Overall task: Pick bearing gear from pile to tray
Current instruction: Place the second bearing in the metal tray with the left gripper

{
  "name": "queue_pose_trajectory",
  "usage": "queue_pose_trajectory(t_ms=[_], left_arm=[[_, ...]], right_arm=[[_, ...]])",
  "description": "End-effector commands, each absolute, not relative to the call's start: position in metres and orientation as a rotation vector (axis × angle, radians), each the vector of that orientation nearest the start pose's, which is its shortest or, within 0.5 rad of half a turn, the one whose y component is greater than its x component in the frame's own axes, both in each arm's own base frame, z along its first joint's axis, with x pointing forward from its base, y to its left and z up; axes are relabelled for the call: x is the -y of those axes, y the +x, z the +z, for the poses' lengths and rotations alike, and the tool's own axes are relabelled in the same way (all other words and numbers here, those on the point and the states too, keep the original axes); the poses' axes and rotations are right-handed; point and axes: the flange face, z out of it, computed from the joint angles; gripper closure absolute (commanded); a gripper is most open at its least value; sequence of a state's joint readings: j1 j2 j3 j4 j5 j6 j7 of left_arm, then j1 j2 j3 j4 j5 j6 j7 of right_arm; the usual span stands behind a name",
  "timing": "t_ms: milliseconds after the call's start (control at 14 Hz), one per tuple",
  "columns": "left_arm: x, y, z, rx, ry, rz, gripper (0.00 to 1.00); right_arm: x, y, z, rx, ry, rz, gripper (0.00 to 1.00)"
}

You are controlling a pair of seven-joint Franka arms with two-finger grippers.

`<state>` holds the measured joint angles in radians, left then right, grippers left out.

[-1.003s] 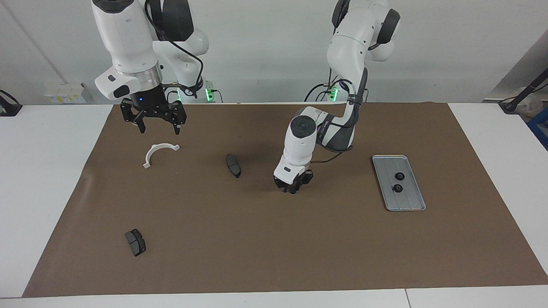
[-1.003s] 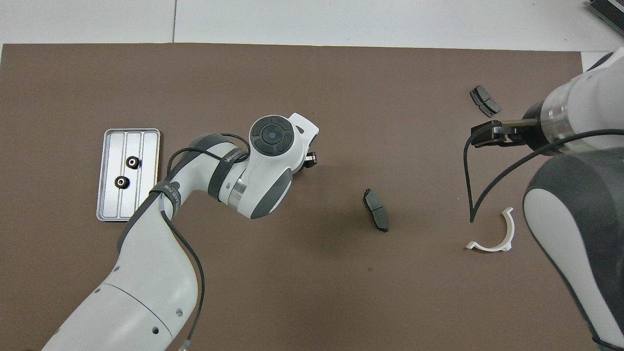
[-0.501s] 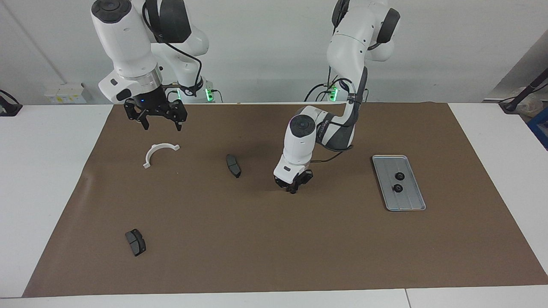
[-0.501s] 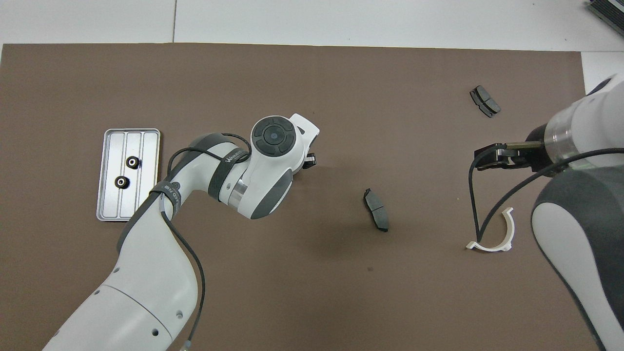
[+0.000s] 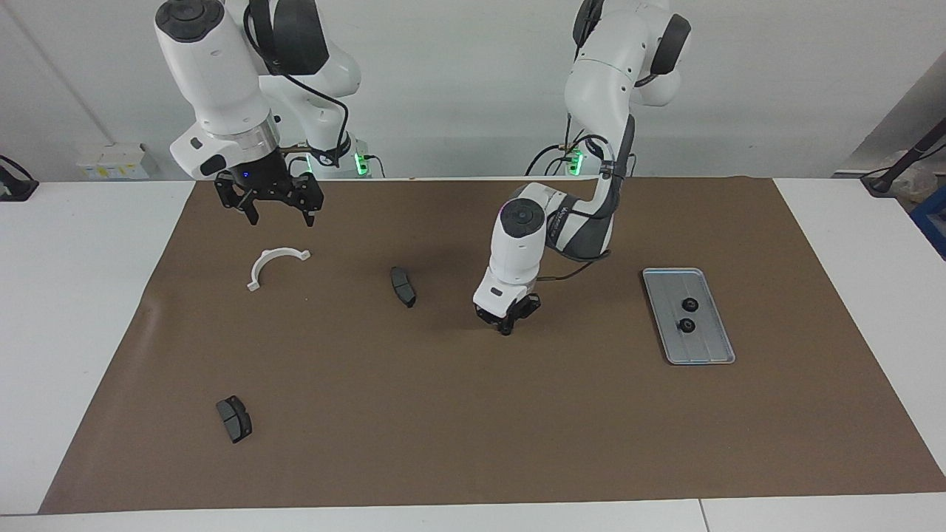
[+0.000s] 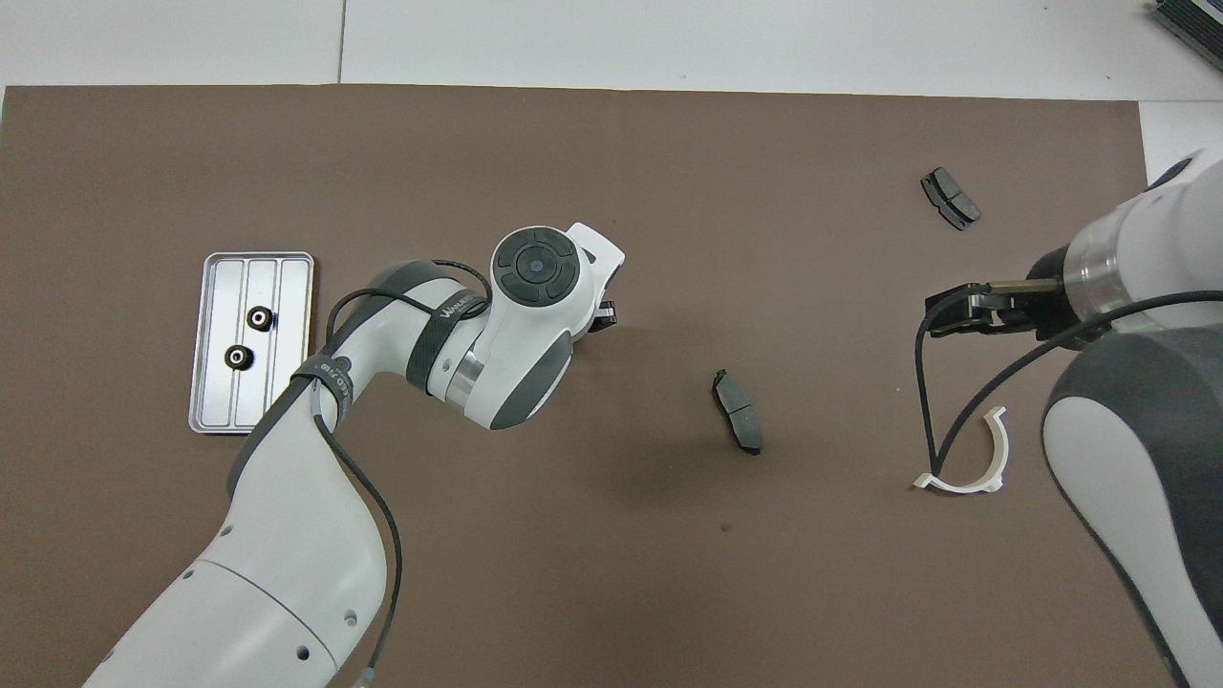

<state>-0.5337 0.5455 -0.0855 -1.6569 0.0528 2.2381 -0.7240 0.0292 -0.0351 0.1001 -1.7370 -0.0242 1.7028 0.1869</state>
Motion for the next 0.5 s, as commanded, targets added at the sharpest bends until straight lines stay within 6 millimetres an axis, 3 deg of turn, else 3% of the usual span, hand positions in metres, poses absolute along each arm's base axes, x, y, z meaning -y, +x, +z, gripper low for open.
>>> queue_pose_trajectory(t_ms=[0,72,143,430], left_arm=[[0.394,0.5555,0.2916,0.141,-3.162,-0.048,0.92],[0.3931,0.5597,0.2955,0.149,-3.173,-0.071,0.8],[0.3933,0.5621,0.297,0.155,-3.176,-0.079,0.75],[0.3938,0.5633,0.2971,0.151,-3.176,-0.086,0.76]], right_arm=[[-0.0619,0.5413,0.58,-0.066,-3.141,-0.034,0.0],[-0.0619,0.5416,0.5809,-0.068,-3.132,-0.036,0.0],[-0.0627,0.5424,0.5813,-0.073,-3.115,-0.04,0.0],[-0.0611,0.5447,0.5822,-0.076,-3.113,-0.05,0.0]])
